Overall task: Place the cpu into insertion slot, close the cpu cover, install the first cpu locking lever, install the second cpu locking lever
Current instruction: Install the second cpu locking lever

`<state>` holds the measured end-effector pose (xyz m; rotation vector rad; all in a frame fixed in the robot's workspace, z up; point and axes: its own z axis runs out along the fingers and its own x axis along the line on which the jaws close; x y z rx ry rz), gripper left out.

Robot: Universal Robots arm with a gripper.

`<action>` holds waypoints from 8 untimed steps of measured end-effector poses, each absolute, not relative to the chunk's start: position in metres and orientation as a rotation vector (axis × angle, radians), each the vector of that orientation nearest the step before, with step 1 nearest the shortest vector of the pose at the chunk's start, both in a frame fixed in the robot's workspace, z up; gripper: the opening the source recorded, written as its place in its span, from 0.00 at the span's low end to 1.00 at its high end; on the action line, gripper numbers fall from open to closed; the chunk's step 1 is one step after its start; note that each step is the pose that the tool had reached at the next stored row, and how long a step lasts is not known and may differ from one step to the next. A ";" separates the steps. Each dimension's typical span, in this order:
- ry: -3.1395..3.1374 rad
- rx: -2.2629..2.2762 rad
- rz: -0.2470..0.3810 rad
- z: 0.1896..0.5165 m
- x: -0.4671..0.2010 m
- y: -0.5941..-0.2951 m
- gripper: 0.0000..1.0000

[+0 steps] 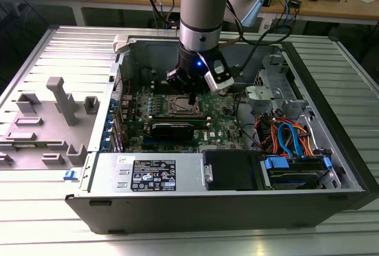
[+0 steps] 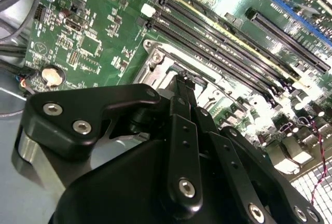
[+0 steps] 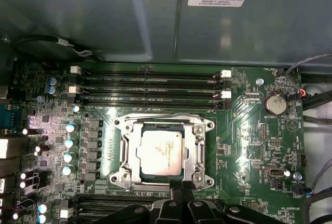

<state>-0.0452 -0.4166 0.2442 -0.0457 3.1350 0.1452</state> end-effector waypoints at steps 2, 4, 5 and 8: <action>3.135 -0.046 0.150 0.244 -0.054 -0.429 0.11; 3.134 -0.046 0.154 0.244 -0.061 -0.437 0.11; 3.134 -0.046 0.159 0.243 -0.064 -0.438 0.11; 3.132 -0.046 0.187 0.242 -0.067 -0.439 0.11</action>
